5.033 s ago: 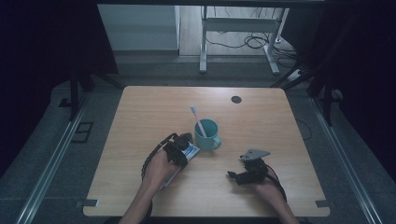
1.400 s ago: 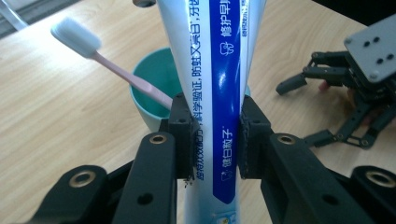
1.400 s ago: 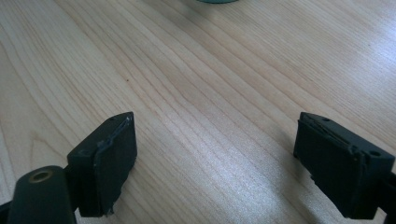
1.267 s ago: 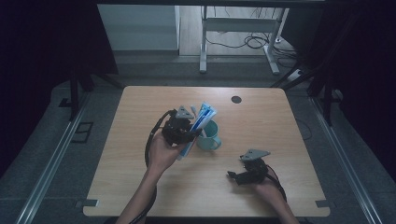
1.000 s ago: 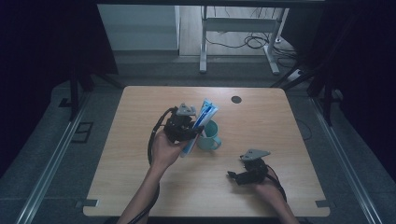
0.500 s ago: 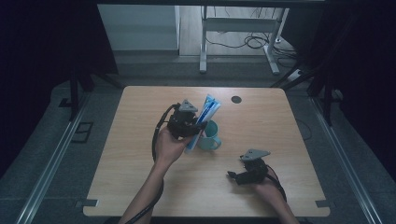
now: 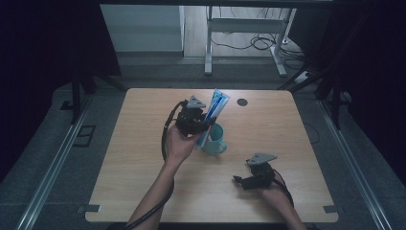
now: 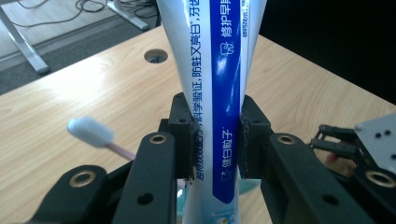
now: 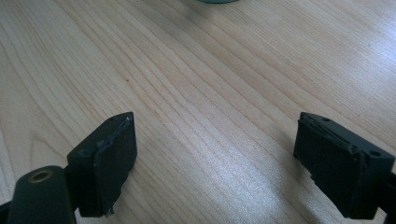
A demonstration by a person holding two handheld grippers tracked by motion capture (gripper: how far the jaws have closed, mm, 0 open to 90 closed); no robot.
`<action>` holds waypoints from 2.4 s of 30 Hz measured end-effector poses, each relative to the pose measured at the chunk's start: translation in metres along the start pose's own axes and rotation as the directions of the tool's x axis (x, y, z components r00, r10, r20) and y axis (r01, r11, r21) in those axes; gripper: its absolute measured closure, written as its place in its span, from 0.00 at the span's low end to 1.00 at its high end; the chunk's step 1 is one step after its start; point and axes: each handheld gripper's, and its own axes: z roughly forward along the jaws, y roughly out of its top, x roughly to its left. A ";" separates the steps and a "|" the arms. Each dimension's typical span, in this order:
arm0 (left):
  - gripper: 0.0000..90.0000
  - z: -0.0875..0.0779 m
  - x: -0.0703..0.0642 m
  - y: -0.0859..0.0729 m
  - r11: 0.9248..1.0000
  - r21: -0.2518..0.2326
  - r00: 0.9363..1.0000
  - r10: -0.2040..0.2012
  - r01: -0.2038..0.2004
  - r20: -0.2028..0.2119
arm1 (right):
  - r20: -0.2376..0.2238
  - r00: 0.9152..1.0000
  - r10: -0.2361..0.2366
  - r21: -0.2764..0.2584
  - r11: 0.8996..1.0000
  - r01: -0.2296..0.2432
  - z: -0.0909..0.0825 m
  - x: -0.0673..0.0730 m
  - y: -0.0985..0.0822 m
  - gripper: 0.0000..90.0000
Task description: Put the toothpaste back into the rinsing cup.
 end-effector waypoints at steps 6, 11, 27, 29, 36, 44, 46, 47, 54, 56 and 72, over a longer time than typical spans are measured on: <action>0.80 0.006 -0.002 0.008 1.000 -0.027 1.000 0.005 -0.005 -0.011 | 0.000 1.000 -0.001 0.001 1.000 0.001 0.000 0.000 0.000 0.15; 0.80 0.011 -0.003 0.015 0.999 -0.053 1.000 0.006 -0.007 -0.030 | 0.000 1.000 0.000 0.001 1.000 0.000 0.000 0.000 0.000 0.15; 0.80 0.029 -0.001 0.023 0.992 -0.127 0.998 0.013 -0.021 -0.068 | -0.001 1.000 0.000 0.001 1.000 0.000 0.000 0.000 0.000 0.15; 0.80 0.031 -0.001 0.021 0.991 -0.130 0.997 0.013 -0.022 -0.070 | 0.000 1.000 0.001 0.000 1.000 -0.001 0.000 0.000 0.000 0.15; 0.80 0.044 0.000 0.009 0.991 -0.134 0.997 -0.003 -0.006 -0.072 | 0.000 1.000 0.001 -0.001 1.000 -0.001 0.000 0.000 0.000 0.15; 0.80 0.057 0.002 -0.003 0.995 -0.103 0.998 -0.023 0.016 -0.065 | -0.001 1.000 -0.002 0.001 1.000 0.002 0.000 0.000 0.000 0.15; 0.79 0.059 0.003 -0.005 0.995 -0.100 0.998 -0.029 0.023 -0.064 | -0.001 1.000 -0.002 0.001 1.000 0.002 0.000 0.000 0.000 0.15; 0.79 0.060 0.003 -0.006 0.995 -0.095 0.997 -0.030 0.024 -0.065 | -0.001 1.000 -0.002 0.001 1.000 0.002 0.000 0.000 0.000 0.15; 0.79 0.065 0.003 -0.013 0.997 -0.075 0.997 -0.036 0.031 -0.065 | -0.001 1.000 -0.002 0.001 1.000 0.002 0.000 0.000 0.000 0.15; 0.79 0.066 0.003 -0.015 0.997 -0.069 0.997 -0.039 0.035 -0.064 | -0.001 1.000 -0.002 0.001 1.000 0.002 0.000 0.000 0.000 0.15; 0.77 0.075 -0.003 -0.023 1.000 -0.008 0.997 -0.026 0.026 -0.073 | -0.001 1.000 -0.002 0.001 1.000 0.002 0.000 0.000 0.000 0.15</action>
